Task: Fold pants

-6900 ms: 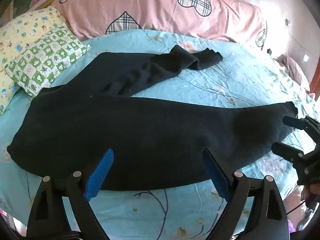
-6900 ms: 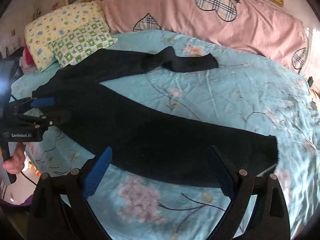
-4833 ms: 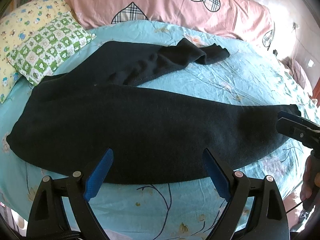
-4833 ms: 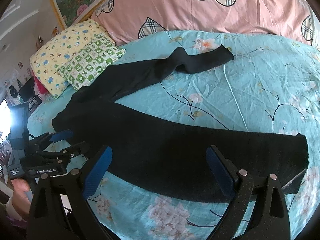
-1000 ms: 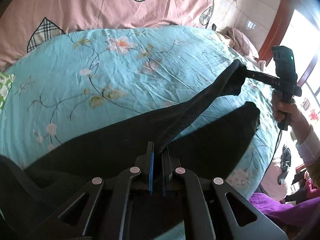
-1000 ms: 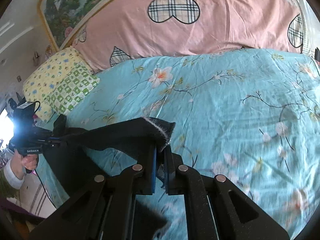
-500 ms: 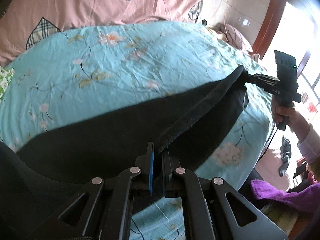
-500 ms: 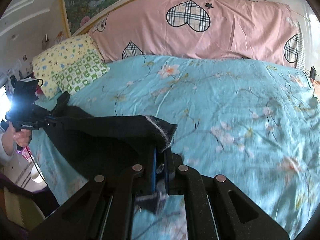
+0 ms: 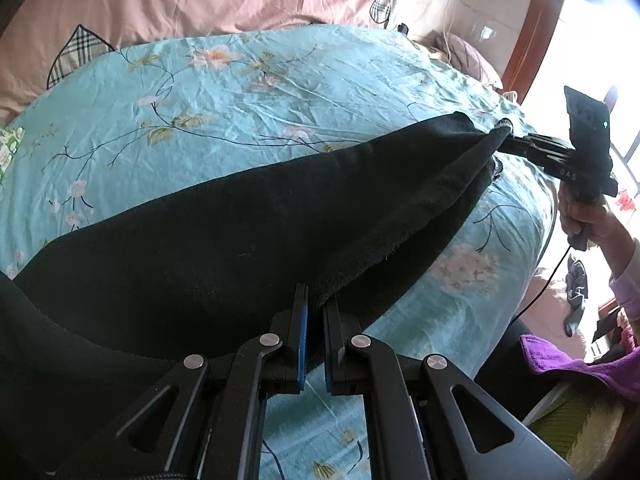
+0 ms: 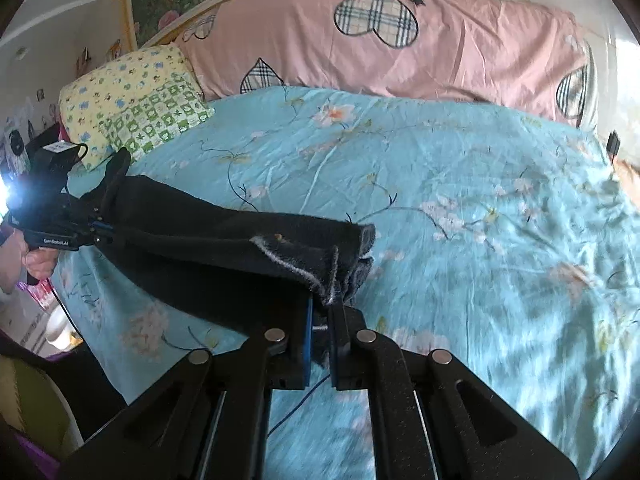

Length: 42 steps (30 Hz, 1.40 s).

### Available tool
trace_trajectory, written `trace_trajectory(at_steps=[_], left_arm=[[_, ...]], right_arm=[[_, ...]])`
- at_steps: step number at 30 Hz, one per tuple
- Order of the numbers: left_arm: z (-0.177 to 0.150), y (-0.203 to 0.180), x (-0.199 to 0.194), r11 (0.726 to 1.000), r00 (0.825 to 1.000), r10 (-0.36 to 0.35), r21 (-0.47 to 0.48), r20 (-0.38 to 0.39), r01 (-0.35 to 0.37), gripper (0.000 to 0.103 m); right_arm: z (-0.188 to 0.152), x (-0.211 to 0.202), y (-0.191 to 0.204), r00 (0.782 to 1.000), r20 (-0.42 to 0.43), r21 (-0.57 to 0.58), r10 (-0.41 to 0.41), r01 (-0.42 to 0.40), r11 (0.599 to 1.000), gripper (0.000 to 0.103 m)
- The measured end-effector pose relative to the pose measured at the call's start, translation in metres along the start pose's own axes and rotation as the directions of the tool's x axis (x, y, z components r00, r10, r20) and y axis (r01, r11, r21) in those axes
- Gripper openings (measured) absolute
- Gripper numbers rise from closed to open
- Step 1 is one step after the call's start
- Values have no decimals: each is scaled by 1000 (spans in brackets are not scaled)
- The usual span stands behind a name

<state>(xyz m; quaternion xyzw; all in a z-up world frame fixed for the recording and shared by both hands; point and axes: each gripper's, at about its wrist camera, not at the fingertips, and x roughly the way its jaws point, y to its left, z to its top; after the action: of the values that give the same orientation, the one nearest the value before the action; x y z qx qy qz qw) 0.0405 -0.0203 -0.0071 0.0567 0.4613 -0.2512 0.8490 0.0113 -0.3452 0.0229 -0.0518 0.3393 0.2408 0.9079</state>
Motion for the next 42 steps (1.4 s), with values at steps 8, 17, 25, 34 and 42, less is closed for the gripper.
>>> trace_trajectory(at_steps=[8,17,25,34,42], left_arm=[[-9,5,19,999,998,-32,-22,-50,31,8],[-16,13,1,993,997,-72,-99,-36,68,29],[-25,42,-27,972,1000,-15,-235,17,19,38],[-33,86,-58,934,995,83,-352,53,-59,45],[-47,133,-79,866,985,159,-489,68,-106,46]], right_arm=[[-10,10,-3,996,-90,36,-14,17,999,8],[5,-40,8,996,52,124,-69,62,990,54],[45,-35,52,985,154,73,81,-93,993,55],[55,25,109,967,63,1,248,-249,968,55],[64,58,141,945,11,-17,326,-326,945,55]])
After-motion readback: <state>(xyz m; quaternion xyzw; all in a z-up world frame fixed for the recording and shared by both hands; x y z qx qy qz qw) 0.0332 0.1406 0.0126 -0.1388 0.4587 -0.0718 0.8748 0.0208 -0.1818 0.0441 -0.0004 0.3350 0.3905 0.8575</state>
